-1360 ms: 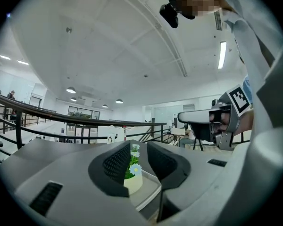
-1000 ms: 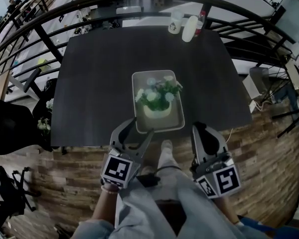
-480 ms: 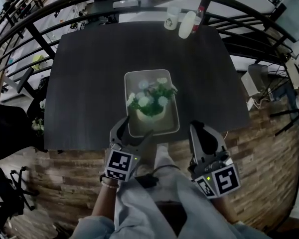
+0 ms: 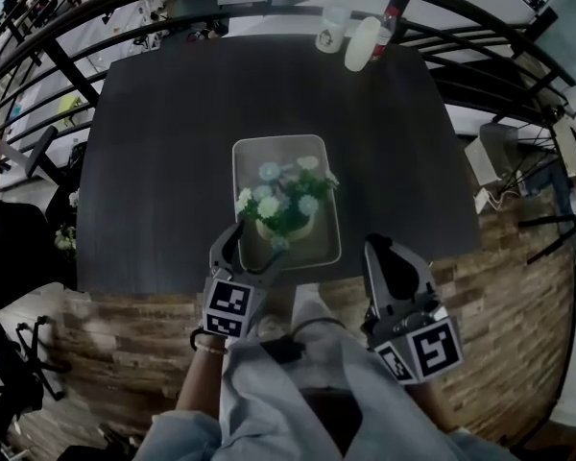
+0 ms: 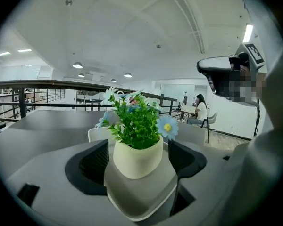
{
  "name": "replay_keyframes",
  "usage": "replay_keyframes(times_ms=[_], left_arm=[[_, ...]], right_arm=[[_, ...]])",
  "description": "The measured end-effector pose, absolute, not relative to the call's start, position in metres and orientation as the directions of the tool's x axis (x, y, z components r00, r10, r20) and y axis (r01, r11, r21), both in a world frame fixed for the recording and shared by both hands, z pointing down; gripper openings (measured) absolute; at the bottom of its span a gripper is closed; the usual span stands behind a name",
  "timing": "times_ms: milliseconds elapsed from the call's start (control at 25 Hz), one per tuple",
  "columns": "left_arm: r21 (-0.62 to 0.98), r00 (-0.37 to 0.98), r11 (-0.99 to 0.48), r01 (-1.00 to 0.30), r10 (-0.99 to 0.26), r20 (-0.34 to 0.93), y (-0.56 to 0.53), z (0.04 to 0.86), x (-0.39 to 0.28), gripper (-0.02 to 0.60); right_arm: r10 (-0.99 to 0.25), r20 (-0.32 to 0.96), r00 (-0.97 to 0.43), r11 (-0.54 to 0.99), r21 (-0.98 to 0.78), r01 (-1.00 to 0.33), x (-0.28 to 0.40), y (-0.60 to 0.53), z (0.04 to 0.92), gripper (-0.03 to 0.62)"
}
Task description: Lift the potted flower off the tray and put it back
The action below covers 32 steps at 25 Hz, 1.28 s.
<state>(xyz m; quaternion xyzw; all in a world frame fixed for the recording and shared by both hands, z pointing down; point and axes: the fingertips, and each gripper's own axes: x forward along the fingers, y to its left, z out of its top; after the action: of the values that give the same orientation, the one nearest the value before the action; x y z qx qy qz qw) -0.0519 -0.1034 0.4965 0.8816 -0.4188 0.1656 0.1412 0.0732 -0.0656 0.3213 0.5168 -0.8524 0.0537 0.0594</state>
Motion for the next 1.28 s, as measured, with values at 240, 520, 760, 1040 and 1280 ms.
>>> replay_keyframes(times_ms=[240, 520, 760, 1040, 1280], left_arm=[[0.132, 0.595, -0.603, -0.787, -0.686, 0.419, -0.123, 0.506, -0.047, 0.387], [0.135, 0.614, -0.62, -0.773, -0.677, 0.407, -0.132, 0.505, -0.035, 0.403], [0.144, 0.625, -0.626, -0.766, -0.674, 0.394, -0.14, 0.503, -0.026, 0.403], [0.148, 0.622, -0.62, -0.771, -0.681, 0.386, -0.147, 0.505, -0.021, 0.385], [0.132, 0.606, -0.607, -0.784, -0.702, 0.373, -0.152, 0.506, -0.022, 0.339]], right_arm=[[-0.876, 0.178, -0.448, 0.45, -0.034, -0.893, 0.086, -0.077, 0.329, 0.003], [-0.875, 0.194, -0.443, 0.443, -0.045, -0.895, 0.094, -0.083, 0.337, 0.003], [-0.871, 0.208, -0.446, 0.444, -0.056, -0.894, 0.098, -0.089, 0.342, 0.003], [-0.864, 0.221, -0.452, 0.449, -0.067, -0.891, 0.099, -0.094, 0.351, 0.003], [-0.861, 0.229, -0.454, 0.45, -0.073, -0.89, 0.101, -0.097, 0.357, 0.003]])
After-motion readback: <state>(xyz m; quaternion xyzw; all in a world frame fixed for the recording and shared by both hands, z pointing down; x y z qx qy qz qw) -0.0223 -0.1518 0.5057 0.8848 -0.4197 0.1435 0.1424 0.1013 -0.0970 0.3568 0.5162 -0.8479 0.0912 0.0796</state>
